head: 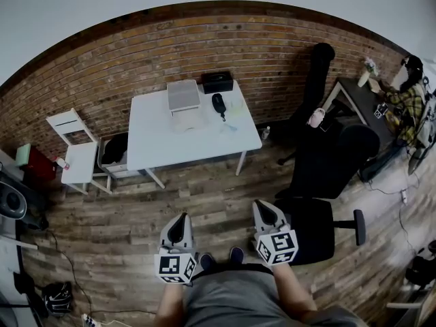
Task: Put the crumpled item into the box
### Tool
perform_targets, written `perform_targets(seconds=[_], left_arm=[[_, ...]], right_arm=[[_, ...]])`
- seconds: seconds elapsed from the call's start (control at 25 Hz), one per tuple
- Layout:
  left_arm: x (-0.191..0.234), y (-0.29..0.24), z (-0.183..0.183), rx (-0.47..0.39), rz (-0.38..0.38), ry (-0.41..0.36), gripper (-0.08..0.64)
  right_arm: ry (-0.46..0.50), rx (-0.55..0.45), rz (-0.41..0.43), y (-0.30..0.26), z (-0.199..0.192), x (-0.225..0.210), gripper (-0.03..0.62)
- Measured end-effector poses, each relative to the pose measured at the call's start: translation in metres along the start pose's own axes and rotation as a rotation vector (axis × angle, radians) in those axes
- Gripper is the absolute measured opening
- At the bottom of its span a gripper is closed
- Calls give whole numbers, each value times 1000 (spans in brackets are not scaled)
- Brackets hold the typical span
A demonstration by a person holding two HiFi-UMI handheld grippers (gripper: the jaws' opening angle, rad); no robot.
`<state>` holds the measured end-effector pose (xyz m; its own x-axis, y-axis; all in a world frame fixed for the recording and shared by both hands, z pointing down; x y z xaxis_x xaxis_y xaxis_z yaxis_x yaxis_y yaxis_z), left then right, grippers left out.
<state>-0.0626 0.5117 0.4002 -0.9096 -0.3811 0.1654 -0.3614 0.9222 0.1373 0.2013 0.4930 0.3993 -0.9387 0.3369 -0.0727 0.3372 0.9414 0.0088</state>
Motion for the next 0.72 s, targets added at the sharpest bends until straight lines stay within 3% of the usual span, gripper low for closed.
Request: perform_targets(seconds=[0.2,0.32,0.4,0.48,0.64,0.72], left_arm=[[12,12,0,0,-2,-39,4],[20,19,-3,-3,5,-9,5],[26,23,-4,2,-6,11,11],[29,27,-5,10,-26,20,14],[28,31,-5,-8,-79,32,73],[30,29,-6,-12,-105,33,84]], right_arm=[[-11,20,-3,2,-8,18,5],[-56,40,1,6,-14,28,81],[-70,34,-9,9,-18,35,75],[-73,26,-26,15,-21,40,17],[-67,48,-5,19,-26,49,63],[-70,47,-12,18,-28,50,50]])
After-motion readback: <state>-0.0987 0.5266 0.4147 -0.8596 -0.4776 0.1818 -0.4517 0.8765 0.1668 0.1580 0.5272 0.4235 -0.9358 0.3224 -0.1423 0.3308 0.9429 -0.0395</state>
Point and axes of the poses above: the fingertips, and each gripper's own axes: y backward along the fingers, x to its left, z out of its top, the point moved 7 cm from there along y, backward along the fingers, and after that the axes turned 15 degrees about -x, right-handed, at the moved point
